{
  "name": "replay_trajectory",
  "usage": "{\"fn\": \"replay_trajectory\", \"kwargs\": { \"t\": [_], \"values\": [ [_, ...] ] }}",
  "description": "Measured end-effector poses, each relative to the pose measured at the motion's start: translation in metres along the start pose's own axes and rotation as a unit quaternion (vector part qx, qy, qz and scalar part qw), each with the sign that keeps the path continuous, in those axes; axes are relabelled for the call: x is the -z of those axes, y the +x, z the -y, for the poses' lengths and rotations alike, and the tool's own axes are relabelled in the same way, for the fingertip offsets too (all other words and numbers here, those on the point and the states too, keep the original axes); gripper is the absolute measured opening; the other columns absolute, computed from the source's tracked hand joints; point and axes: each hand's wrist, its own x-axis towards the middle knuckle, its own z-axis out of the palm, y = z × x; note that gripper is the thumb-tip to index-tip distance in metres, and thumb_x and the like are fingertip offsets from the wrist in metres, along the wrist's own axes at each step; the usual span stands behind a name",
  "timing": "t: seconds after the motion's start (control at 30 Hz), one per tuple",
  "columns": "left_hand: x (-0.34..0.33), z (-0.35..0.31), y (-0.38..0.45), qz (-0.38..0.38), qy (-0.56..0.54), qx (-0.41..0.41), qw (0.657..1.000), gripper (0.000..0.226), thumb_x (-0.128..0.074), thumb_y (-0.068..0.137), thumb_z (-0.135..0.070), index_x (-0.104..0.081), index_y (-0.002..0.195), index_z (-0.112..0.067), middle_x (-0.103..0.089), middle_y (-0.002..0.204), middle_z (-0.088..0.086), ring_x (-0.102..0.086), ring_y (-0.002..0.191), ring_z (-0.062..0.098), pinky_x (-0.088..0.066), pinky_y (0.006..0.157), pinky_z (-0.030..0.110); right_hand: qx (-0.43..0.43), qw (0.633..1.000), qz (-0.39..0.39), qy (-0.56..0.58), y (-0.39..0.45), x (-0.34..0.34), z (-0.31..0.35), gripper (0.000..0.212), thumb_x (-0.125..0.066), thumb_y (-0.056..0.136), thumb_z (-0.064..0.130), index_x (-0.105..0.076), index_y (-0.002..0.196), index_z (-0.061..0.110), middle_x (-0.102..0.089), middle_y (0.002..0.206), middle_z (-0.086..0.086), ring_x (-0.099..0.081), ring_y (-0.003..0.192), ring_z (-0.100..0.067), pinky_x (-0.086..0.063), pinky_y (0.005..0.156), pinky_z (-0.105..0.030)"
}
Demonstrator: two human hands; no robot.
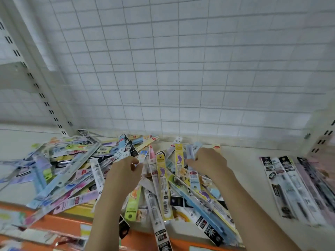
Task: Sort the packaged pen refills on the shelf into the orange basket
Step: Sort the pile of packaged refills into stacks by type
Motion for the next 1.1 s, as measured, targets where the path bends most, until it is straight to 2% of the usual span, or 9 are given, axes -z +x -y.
{"fn": "replay_trajectory", "kwargs": {
  "t": [0.13, 0.23, 0.33, 0.43, 0.6, 0.77, 0.87, 1.0, 1.1],
  "values": [
    [-0.001, 0.002, -0.001, 0.018, 0.006, 0.001, 1.000, 0.028, -0.050, 0.093, -0.033, -0.062, 0.110, -0.014, -0.058, 0.081, -0.002, -0.054, 0.072, 0.017, -0.040, 0.066, 0.024, -0.034, 0.999, -0.007, 0.033, 0.006, -0.003, 0.004, 0.041, -0.056, 0.088, 0.026, -0.033, 0.056, 0.017, -0.038, 0.055, 0.001, -0.037, 0.047, -0.013, -0.026, 0.043, -0.022],
    [-0.005, -0.004, 0.000, 0.027, 0.006, -0.009, 1.000, 0.026, -0.049, 0.093, -0.034, -0.062, 0.107, -0.015, -0.057, 0.080, -0.004, -0.051, 0.062, 0.010, -0.040, 0.054, 0.022, -0.067, 0.989, -0.043, 0.121, 0.007, 0.008, -0.004, 0.024, -0.052, 0.079, 0.009, -0.046, 0.056, 0.012, -0.054, 0.053, -0.002, -0.054, 0.049, -0.019, -0.039, 0.047, -0.023],
    [-0.011, -0.014, 0.001, 0.044, 0.018, -0.019, 0.999, 0.025, -0.050, 0.093, -0.036, -0.062, 0.099, -0.015, -0.056, 0.080, -0.004, -0.052, 0.070, 0.013, -0.041, 0.059, 0.023, -0.046, 0.972, -0.076, 0.218, -0.007, 0.030, -0.014, 0.018, -0.052, 0.083, 0.013, -0.062, 0.069, 0.010, -0.066, 0.054, 0.000, -0.059, 0.047, -0.016, -0.055, 0.061, -0.034],
    [-0.017, -0.023, 0.000, 0.081, 0.037, 0.010, 0.996, 0.032, -0.053, 0.088, -0.048, -0.056, 0.090, -0.016, -0.062, 0.087, 0.001, -0.057, 0.081, 0.019, -0.046, 0.070, 0.027, -0.028, 0.949, -0.124, 0.288, -0.025, 0.045, -0.022, 0.014, -0.050, 0.089, 0.019, -0.061, 0.081, 0.019, -0.070, 0.063, 0.006, -0.059, 0.050, -0.012, -0.046, 0.052, -0.025],
    [-0.022, -0.033, -0.007, 0.124, 0.113, 0.038, 0.985, 0.065, -0.053, 0.077, -0.066, -0.044, 0.111, -0.010, -0.060, 0.097, 0.004, -0.060, 0.091, 0.023, -0.042, 0.067, 0.029, -0.009, 0.937, -0.174, 0.302, -0.041, 0.044, -0.031, 0.030, -0.042, 0.095, 0.041, -0.061, 0.089, 0.020, -0.067, 0.079, 0.008, -0.065, 0.077, -0.019, -0.045, 0.066, -0.029],
    [-0.022, -0.042, -0.012, 0.133, 0.052, 0.046, 0.989, 0.062, -0.068, 0.079, -0.042, -0.036, 0.119, -0.008, -0.056, 0.096, 0.006, -0.057, 0.083, 0.024, -0.047, 0.070, 0.033, -0.006, 0.943, -0.156, 0.295, -0.040, 0.026, -0.035, 0.013, -0.063, 0.085, 0.033, -0.057, 0.085, 0.022, -0.063, 0.086, 0.006, -0.062, 0.077, -0.017, -0.044, 0.066, -0.027],
    [-0.020, -0.042, -0.010, 0.099, -0.068, 0.061, 0.991, 0.053, -0.070, 0.080, -0.024, -0.036, 0.117, -0.007, -0.053, 0.085, 0.002, -0.053, 0.075, 0.022, -0.042, 0.061, 0.029, -0.007, 0.943, -0.125, 0.307, -0.040, 0.018, -0.033, 0.008, -0.056, 0.091, 0.016, -0.051, 0.096, 0.019, -0.055, 0.088, 0.003, -0.056, 0.068, -0.015, -0.041, 0.057, -0.022],
    [-0.010, -0.040, -0.006, 0.046, -0.163, 0.036, 0.985, 0.017, -0.062, 0.085, -0.017, -0.046, 0.082, -0.010, -0.040, 0.059, 0.000, -0.040, 0.057, 0.018, -0.028, 0.052, 0.025, 0.007, 0.945, -0.082, 0.317, -0.036, 0.011, -0.024, 0.022, -0.041, 0.094, 0.004, -0.038, 0.109, 0.020, -0.047, 0.084, 0.008, -0.066, 0.078, -0.028, -0.049, 0.057, -0.032],
    [0.001, -0.039, -0.005, 0.025, -0.216, 0.017, 0.976, 0.032, -0.057, 0.088, -0.014, -0.039, 0.062, -0.007, -0.030, 0.052, 0.002, -0.026, 0.050, 0.017, -0.020, 0.051, 0.027, 0.026, 0.950, -0.068, 0.303, -0.032, 0.005, -0.013, 0.029, -0.043, 0.094, 0.010, -0.029, 0.117, 0.022, -0.052, 0.081, -0.001, -0.054, 0.059, -0.019, -0.039, 0.047, -0.025]
  ]
}}
